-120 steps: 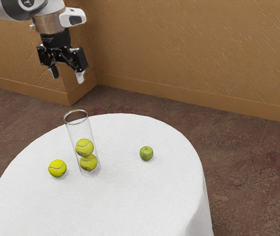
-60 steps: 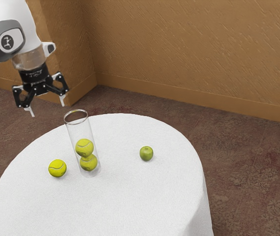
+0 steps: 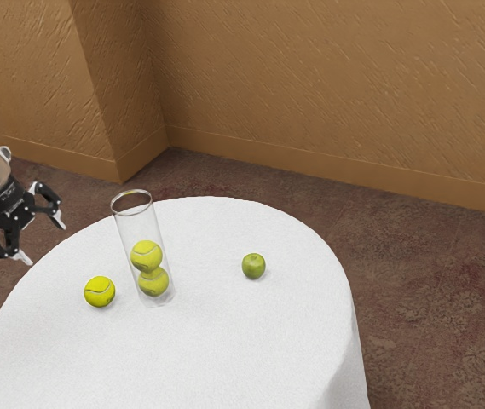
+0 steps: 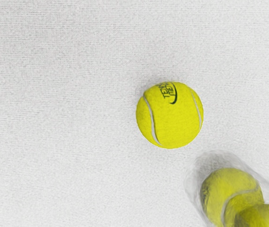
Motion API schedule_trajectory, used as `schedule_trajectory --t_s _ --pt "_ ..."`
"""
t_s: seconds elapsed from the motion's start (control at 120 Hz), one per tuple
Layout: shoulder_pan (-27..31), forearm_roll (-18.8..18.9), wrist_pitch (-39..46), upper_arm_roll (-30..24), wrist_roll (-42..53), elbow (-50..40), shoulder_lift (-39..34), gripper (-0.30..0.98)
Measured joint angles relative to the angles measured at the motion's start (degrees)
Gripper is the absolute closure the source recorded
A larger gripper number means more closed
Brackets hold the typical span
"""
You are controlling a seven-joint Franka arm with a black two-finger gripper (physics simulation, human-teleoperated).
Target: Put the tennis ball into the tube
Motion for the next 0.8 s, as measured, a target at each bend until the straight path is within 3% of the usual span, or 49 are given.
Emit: schedule_trajectory --t_s 0.108,0.375,0.608,0.8 --pt "-12.3 3.4 2.3 12.5 -3.9 0.9 0.1 0.00" --pt "-30.5 5.0 7.2 32.6 -10.8 2.3 0.4 0.00" --pt "-41.2 5.2 11.2 43.6 -15.2 3.5 0.3 0.00" --pt "-46.4 5.6 14.4 48.7 -17.7 6.1 -0.2 0.00"
